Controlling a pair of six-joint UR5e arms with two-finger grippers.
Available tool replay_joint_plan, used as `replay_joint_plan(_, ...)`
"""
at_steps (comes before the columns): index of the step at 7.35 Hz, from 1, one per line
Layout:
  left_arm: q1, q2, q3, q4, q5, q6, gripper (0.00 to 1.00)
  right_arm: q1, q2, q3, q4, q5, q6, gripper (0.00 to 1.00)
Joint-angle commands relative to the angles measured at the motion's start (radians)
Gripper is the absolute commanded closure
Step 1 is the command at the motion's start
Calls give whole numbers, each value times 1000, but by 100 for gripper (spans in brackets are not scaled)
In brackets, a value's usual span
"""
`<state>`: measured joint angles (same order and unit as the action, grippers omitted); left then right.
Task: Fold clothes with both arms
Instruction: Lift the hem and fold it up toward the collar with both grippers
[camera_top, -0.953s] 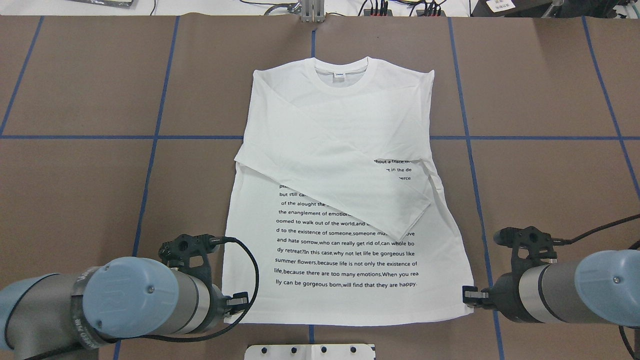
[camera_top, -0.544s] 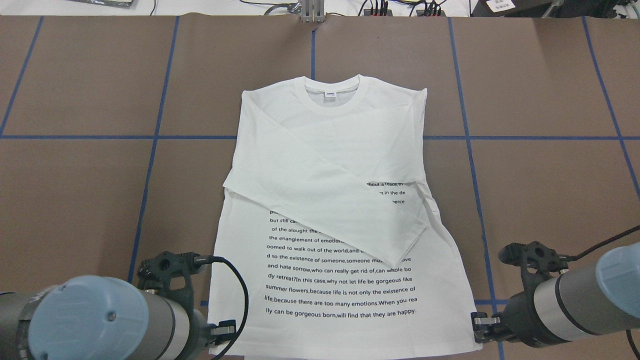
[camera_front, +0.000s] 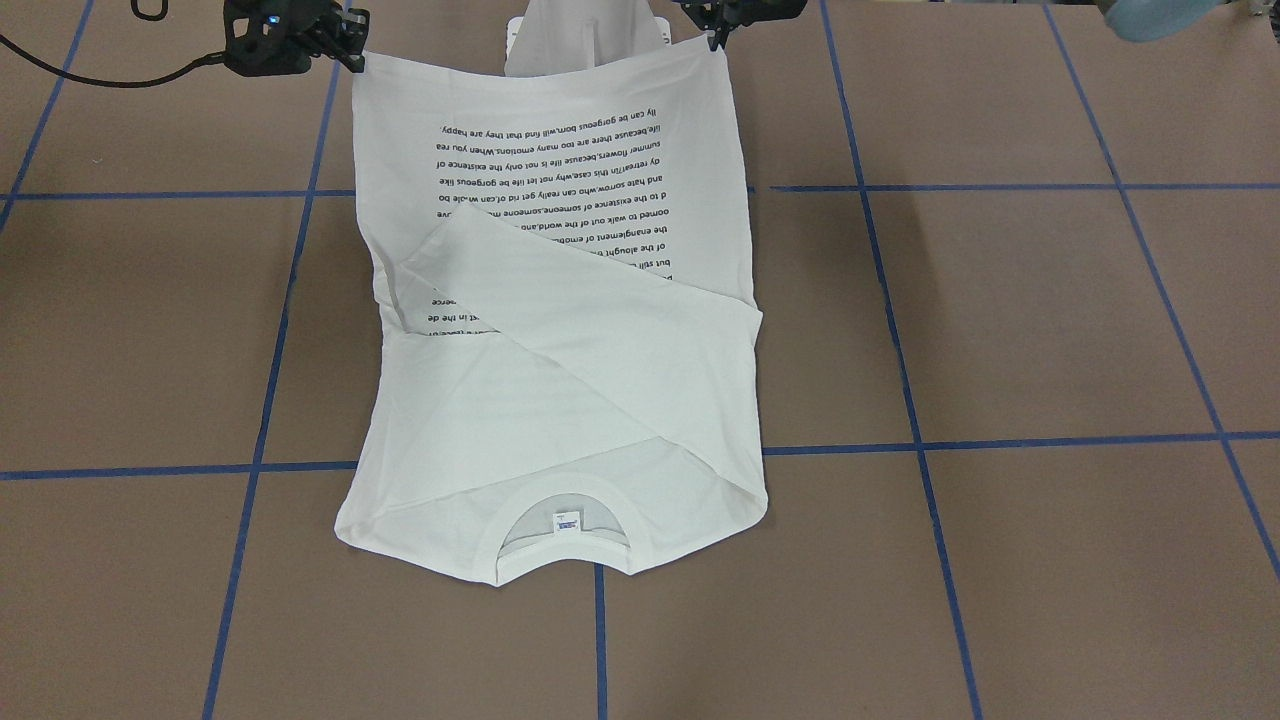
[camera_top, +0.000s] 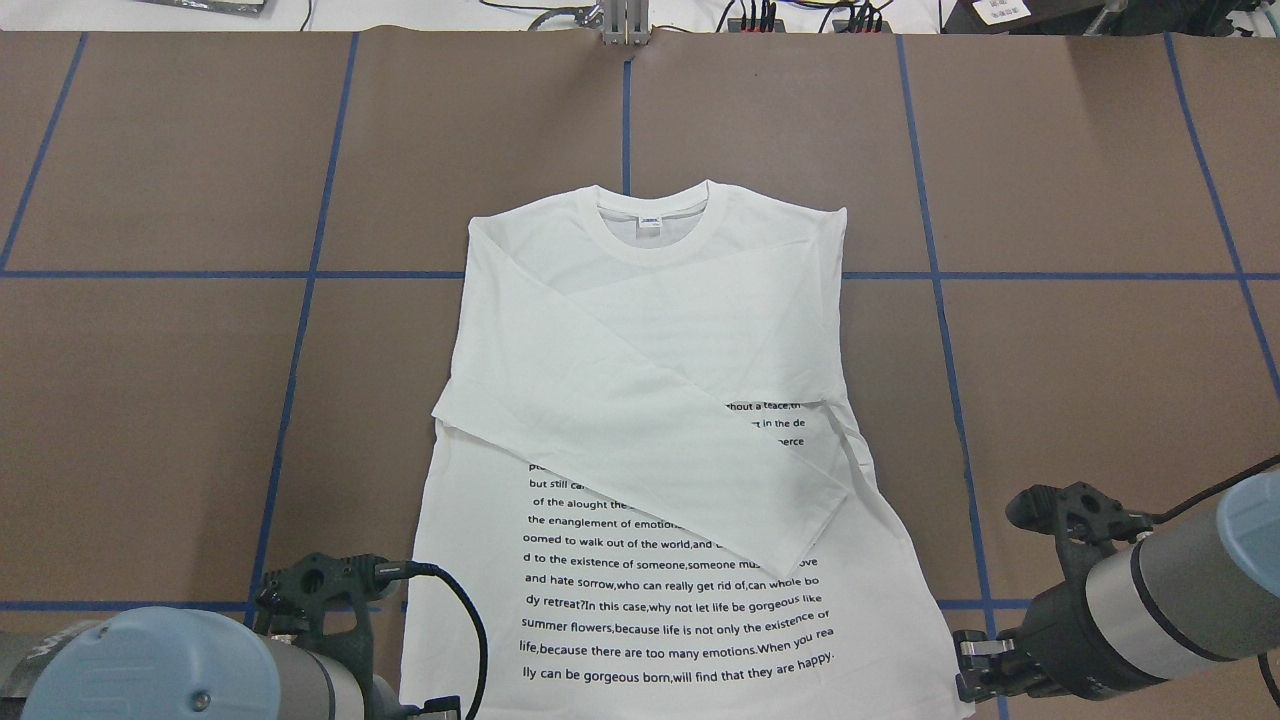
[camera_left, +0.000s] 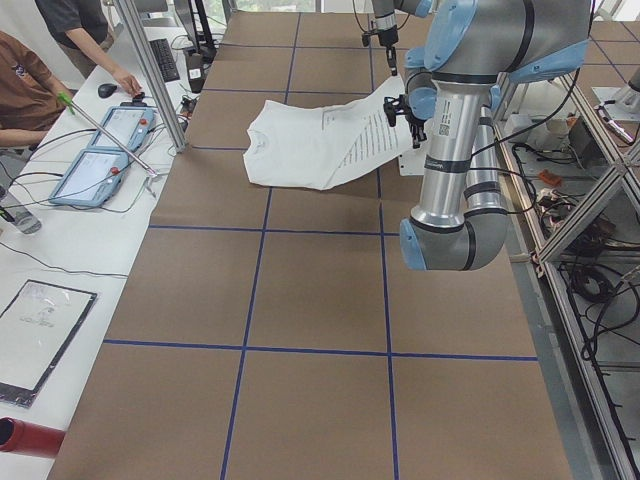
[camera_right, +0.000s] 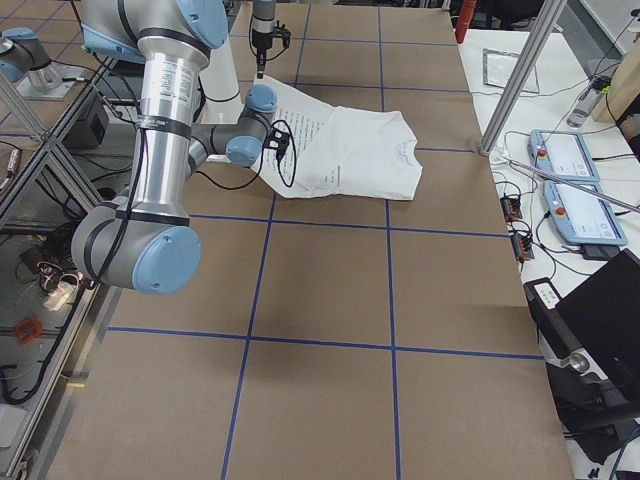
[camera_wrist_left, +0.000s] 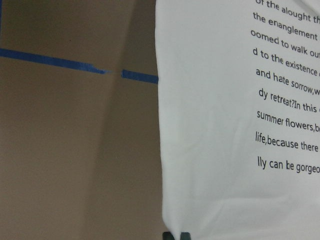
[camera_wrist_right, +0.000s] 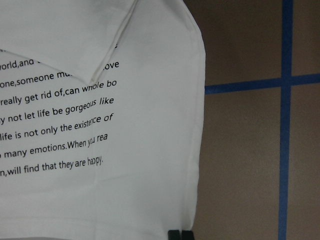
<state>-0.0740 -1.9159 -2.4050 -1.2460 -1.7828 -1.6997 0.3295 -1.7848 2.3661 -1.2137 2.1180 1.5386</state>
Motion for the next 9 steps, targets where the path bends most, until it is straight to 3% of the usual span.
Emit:
replay_joint_plan(1, -50, -6, 10, -6, 2, 18, 100, 58, 56, -31, 0, -4, -5, 100)
replay_joint_plan(3, -183, -43, 23, -3, -7, 105, 100, 153, 132, -92, 0, -7, -32, 100)
replay_joint_plan(4, -249, -48, 36, -4, -57, 145, 100, 205, 160, -116, -3, -7, -85, 100)
replay_joint_plan(9, -544, -120, 226, -39, -148, 366, 100, 408, 421, -347, -10, -6, -154, 100)
